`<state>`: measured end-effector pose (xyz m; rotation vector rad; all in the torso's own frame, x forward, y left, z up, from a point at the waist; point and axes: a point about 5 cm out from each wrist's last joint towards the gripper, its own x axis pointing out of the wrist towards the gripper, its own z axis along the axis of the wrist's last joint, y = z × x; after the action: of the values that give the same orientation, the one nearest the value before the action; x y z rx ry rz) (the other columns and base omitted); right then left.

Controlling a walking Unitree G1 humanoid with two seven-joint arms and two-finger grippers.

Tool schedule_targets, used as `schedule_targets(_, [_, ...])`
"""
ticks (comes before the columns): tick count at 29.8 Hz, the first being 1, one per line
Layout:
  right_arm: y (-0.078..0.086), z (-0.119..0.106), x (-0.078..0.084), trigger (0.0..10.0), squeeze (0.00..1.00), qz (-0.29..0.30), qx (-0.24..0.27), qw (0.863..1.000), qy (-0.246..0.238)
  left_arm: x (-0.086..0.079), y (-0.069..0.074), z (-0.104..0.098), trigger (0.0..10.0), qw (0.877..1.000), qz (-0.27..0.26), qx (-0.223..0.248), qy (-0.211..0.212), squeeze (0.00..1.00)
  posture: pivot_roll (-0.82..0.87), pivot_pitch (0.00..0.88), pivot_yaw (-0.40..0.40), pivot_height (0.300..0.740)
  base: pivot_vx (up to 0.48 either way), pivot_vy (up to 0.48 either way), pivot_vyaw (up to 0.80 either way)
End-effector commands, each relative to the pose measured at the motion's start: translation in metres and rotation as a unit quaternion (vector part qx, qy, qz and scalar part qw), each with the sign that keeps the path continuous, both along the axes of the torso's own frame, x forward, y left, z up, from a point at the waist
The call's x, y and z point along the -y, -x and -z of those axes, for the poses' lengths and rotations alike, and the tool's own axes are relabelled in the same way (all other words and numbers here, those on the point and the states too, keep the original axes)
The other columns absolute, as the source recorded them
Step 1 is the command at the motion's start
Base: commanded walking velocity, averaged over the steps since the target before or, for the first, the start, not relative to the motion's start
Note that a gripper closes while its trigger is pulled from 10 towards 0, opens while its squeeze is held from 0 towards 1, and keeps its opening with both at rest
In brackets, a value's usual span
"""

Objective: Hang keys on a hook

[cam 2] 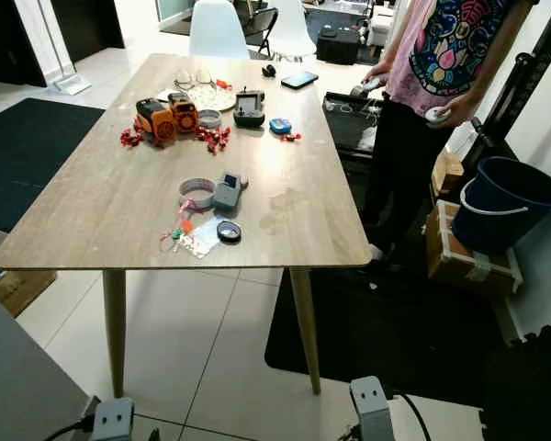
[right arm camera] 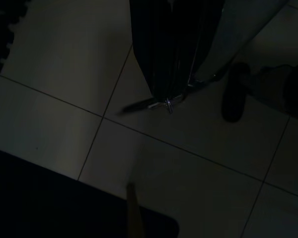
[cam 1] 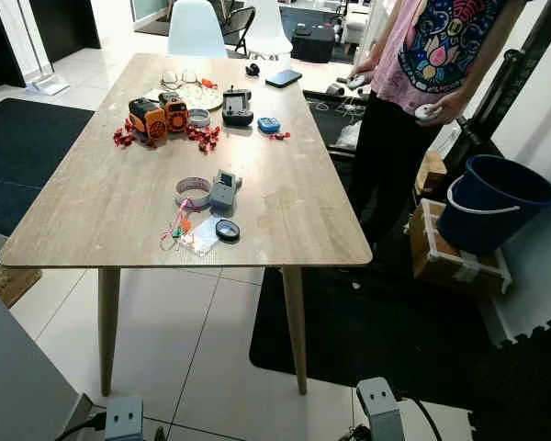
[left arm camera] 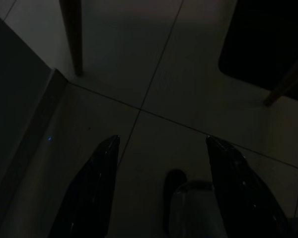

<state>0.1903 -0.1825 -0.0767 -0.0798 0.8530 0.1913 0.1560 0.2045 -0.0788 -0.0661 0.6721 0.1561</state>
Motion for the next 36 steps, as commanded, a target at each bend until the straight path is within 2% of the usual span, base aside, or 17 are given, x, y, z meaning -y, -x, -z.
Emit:
schedule_targets(1, [0.0005,0.0001,0.0021,10.0,0.00,0.003,-0.001,1.000,0.004,-0.0026,0.0037,0.0018,10.0,1.000,0.006,-0.012,-0.005,0.00,0.08,0.051,-0.067,0.740,0.000,0.000,0.00])
schedule_targets(5, [0.0003,-0.0001,0.0028,10.0,0.00,0.004,-0.001,1.000,0.005,-0.0018,0.0035,0.0018,10.0,1.000,0.007,-0.011,-0.004,0.00,0.08,0.048,-0.068,0.740,0.000,0.000,0.00])
schedule_targets(8, [0.0003,-0.0001,0.0031,10.0,0.00,0.003,-0.001,1.000,0.005,-0.0003,0.0026,0.0023,10.0,0.999,0.029,-0.020,-0.016,0.00,0.08,0.045,-0.068,0.740,0.000,0.000,0.00])
schedule_targets(11, [0.0005,0.0000,0.0029,10.0,0.00,0.002,-0.001,1.000,0.006,0.0008,0.0022,0.0025,10.0,0.999,0.040,-0.023,-0.022,0.00,0.08,0.041,-0.064,0.740,0.000,-0.480,0.00])
schedule_targets(14, [0.0008,0.0001,0.0026,10.0,0.00,0.002,0.000,1.000,0.005,0.0005,0.0032,0.0029,10.0,0.999,0.027,-0.022,-0.017,0.00,0.08,0.038,-0.064,0.740,0.000,-0.449,0.00])
schedule_targets(30, [0.0006,0.0003,0.0005,10.0,0.00,-0.006,-0.001,1.000,0.007,-0.0032,0.0070,0.0043,10.0,0.999,0.017,-0.030,-0.022,0.00,0.08,0.029,-0.071,0.740,0.000,0.000,0.00])
schedule_targets(36, [-0.0005,-0.0005,0.0011,10.0,0.00,-0.025,0.001,0.999,0.022,-0.0020,0.0054,0.0033,10.0,0.999,0.019,-0.025,-0.022,0.00,0.08,0.026,-0.072,0.740,0.000,0.000,0.00])
